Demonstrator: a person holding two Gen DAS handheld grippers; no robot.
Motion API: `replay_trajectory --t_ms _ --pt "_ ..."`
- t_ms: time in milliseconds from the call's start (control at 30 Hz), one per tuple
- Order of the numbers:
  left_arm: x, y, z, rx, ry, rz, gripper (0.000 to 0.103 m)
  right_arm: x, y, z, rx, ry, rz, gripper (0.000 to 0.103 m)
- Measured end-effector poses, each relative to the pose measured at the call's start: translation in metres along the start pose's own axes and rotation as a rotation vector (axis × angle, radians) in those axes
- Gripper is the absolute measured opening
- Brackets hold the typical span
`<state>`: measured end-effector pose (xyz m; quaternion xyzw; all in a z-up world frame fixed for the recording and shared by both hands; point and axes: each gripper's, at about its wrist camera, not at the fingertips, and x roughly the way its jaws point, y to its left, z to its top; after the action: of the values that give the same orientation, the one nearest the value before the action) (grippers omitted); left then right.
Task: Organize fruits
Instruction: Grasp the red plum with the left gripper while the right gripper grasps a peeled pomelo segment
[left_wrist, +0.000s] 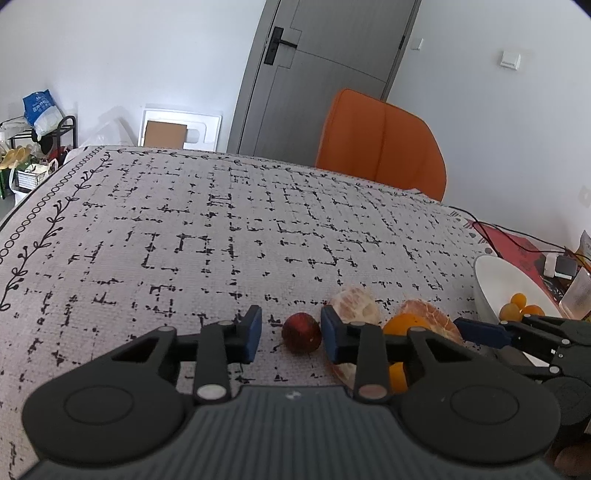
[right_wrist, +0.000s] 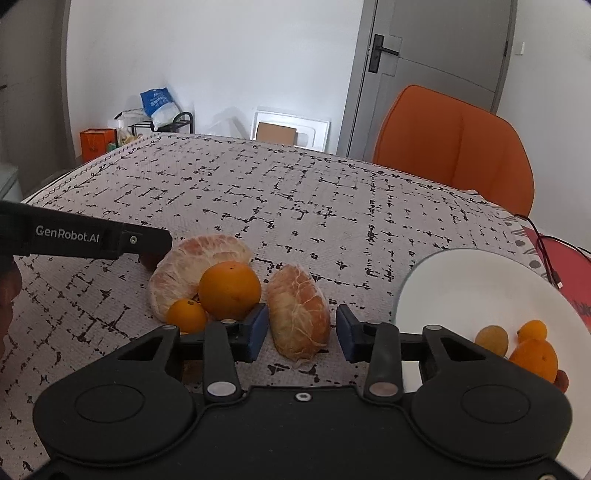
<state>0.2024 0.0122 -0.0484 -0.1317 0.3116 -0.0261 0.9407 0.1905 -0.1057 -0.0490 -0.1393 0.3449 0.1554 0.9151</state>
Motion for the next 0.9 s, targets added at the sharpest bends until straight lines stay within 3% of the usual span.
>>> replay_trajectory --t_ms 167,533,900 --pt "0.001 -0.001 -0.005 0.016 0.019 -0.002 0.022 0.003 0.004 0.002 -0.016 0.006 0.009 0.039" --pt "-0.020 0.002 -0.008 0.006 -0.003 0.005 0.022 0.000 0.004 0.000 -0.015 -0.004 0.020 0.032" --pt "-0.043 -0.006 -0.007 0.018 -0.046 -0.002 0.022 -0.032 -0.004 -0.002 0.054 -0.073 0.033 0.032"
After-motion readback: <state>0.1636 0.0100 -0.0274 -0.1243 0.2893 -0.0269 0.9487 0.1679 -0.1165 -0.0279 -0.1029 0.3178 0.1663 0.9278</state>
